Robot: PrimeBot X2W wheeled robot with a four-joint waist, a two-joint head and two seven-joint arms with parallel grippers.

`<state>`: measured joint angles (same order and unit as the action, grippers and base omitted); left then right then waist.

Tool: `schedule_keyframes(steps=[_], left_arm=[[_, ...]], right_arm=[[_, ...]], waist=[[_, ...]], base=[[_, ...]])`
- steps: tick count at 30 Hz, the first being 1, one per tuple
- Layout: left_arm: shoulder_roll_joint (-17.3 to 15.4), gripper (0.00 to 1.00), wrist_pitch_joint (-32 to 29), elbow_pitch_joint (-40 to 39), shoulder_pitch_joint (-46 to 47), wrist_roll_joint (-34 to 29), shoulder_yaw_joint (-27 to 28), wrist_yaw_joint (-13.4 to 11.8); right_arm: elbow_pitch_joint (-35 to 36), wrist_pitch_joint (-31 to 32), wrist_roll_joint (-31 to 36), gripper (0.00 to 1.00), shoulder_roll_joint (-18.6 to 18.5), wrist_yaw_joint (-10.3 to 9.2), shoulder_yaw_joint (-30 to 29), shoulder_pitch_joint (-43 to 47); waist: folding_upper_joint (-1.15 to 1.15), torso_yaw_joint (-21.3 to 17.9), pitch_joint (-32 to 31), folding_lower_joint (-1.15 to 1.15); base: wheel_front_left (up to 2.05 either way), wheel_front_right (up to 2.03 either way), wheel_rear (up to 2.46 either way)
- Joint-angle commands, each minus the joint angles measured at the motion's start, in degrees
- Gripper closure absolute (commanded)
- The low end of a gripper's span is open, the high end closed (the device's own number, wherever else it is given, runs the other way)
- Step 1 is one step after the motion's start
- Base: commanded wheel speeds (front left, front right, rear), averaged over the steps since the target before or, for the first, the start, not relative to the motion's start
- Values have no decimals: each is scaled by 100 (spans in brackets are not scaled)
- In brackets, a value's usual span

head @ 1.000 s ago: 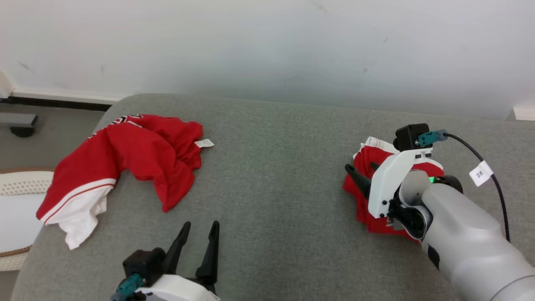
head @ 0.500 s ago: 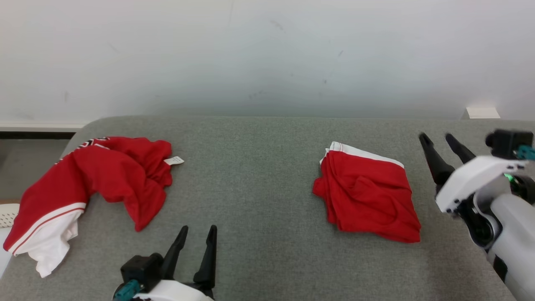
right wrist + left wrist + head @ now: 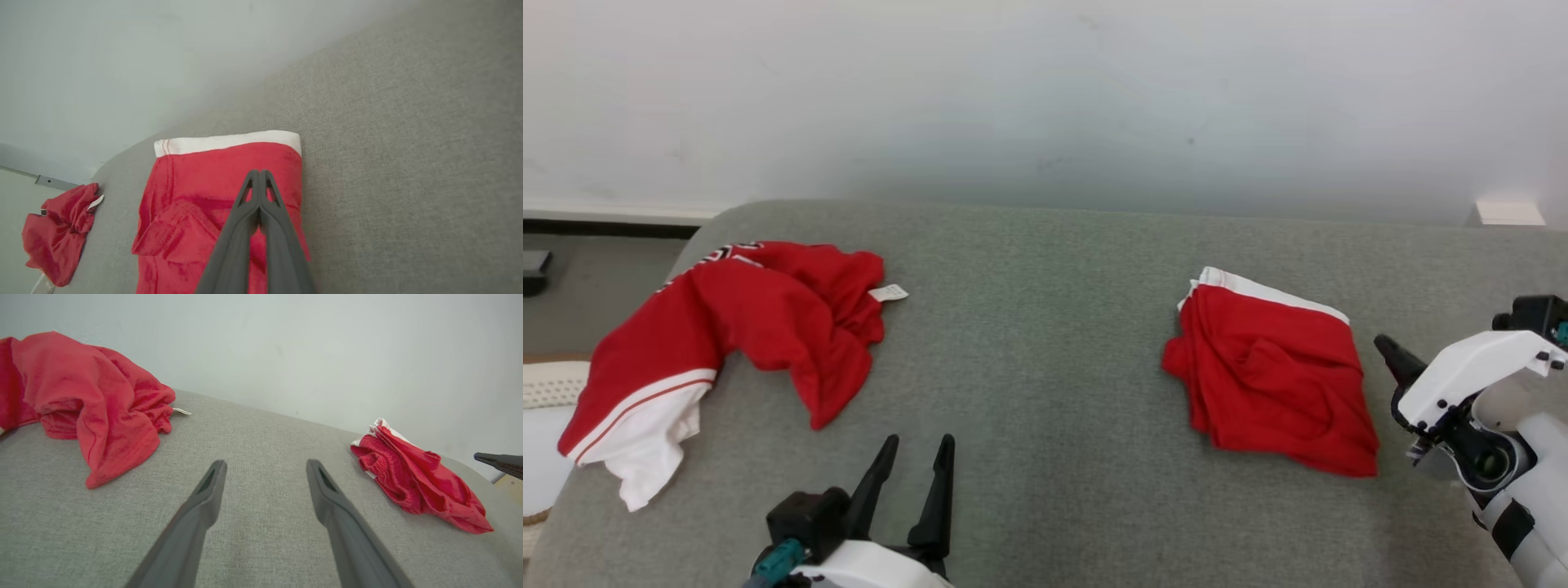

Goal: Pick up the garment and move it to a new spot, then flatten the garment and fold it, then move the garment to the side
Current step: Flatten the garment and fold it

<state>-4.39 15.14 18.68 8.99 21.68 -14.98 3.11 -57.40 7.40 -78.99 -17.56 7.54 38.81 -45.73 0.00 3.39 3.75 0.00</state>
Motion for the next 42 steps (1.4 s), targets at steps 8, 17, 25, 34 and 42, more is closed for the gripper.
schedule_keyframes(steps=[8,17,25,34,42], left_arm=[[45,0,-1,70,-14,-58,100,42],[46,0,-1,63,-143,-129,215,57],[7,0,0,-5,-167,-225,265,60],[-48,0,-1,-226,-212,-249,481,10],[-64,0,-1,-478,-257,-311,827,-13]], right_arm=[[-401,1465,-853,100,232,-11,-306,241],[919,2301,-1399,100,446,-11,-494,956],[2454,1651,-888,100,413,-10,-284,1574],[3925,-208,201,0,-284,-10,-596,1872],[3627,-2077,2317,0,-785,-10,-1121,2136]], waist=[[0,278,-23,0],[0,213,-137,0],[0,-82,-294,0],[0,-414,-427,0],[0,-640,-420,0]], base=[[0,0,0],[0,0,0],[0,0,0],[0,0,0],[0,0,0]])
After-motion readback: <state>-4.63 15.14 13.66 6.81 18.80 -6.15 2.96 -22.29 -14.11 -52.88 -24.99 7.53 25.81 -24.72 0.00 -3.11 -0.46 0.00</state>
